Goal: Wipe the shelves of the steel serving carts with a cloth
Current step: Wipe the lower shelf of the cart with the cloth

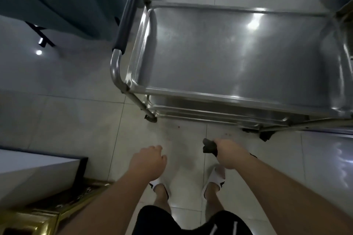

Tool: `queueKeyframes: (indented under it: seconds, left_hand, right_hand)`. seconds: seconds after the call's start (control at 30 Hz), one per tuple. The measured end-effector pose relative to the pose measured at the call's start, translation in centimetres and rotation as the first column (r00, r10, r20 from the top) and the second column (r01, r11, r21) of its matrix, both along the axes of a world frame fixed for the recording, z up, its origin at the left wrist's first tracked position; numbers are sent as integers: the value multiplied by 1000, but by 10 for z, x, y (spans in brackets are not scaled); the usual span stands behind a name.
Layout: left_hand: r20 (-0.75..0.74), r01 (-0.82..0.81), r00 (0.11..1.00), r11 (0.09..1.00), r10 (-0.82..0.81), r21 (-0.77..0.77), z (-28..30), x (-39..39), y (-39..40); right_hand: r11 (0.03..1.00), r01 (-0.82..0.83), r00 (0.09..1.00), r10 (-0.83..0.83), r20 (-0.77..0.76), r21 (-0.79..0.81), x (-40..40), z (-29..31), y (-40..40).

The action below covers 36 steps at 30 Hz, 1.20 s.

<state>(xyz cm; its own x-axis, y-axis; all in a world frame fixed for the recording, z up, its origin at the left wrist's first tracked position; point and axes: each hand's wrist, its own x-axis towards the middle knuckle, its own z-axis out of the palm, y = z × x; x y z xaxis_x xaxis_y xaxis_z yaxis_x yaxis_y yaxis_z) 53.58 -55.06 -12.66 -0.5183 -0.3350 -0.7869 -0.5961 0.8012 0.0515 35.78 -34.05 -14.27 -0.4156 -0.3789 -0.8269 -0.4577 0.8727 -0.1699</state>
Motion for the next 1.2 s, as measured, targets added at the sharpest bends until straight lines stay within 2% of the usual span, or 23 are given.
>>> queueKeyframes:
  seconds: [0.2,0.4,0.57,0.63,0.77,1.0,1.1,1.2]
  left_hand:
    - [11,41,999,998,-42,43,-60,4,-31]
    - [10,73,997,996,-74,56,-124,-15,-32]
    - [27,86,996,995,-87,48,-209,-37,-20]
    - [29,91,995,995,-92,38,-249,-51,-18]
    - [-67,148,987,989,-148,-4,-332,-73,-18]
    - [-181,202,960,976,-213,-76,-481,-123,-38]
    - [-269,240,924,960,-271,-144,-524,-146,-52]
    - [-345,287,864,922,-366,-259,-553,-160,-73]
  right_hand:
    - [992,107,994,-105,30,-63,33,-51,-36]
    - [994,86,991,-79,108,-62,38,-116,-50]
    - [994,63,990,-52,128,-85,15,-199,-50]
    - [989,82,994,-73,78,-119,4,-235,-46]
    - [971,130,991,-135,-10,-199,-11,-311,-39]
    - [949,99,984,-139,-114,-301,-49,-459,-62]
    - [924,82,959,-175,-224,-374,-69,-513,-81]
    - [898,33,925,-194,-326,-440,-83,-540,-100]
